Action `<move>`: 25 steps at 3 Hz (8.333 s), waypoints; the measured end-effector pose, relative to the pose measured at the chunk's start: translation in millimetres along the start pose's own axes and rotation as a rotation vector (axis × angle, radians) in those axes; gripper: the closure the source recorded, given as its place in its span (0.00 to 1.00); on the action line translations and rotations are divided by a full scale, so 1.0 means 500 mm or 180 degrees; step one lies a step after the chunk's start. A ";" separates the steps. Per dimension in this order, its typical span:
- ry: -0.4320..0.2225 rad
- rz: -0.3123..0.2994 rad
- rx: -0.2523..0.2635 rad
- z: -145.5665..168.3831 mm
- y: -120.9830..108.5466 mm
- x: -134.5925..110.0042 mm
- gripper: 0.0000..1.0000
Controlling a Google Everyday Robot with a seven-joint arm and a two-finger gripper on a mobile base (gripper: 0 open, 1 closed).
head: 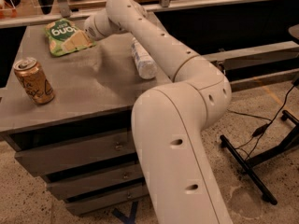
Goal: Move green rice chip bag near orange can
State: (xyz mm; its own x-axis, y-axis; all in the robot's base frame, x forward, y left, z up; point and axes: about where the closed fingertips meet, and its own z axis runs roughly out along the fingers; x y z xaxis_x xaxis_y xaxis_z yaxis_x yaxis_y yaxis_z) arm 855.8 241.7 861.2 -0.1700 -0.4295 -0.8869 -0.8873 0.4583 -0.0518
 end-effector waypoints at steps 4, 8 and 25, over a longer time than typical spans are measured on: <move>0.0319 0.0028 0.0107 0.044 -0.018 0.036 0.41; 0.0295 0.0006 0.0194 0.007 -0.031 0.028 1.00; 0.0350 -0.0291 -0.0825 -0.404 0.315 0.099 0.00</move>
Offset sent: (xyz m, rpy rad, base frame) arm 0.0185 0.0031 -0.0231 -0.1203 0.0498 -0.0463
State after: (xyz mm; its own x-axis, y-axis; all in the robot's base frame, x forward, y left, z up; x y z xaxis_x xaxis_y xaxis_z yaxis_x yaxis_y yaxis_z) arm 621.0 135.6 901.6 -0.1173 -0.5482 -0.8281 -0.9786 0.2059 0.0024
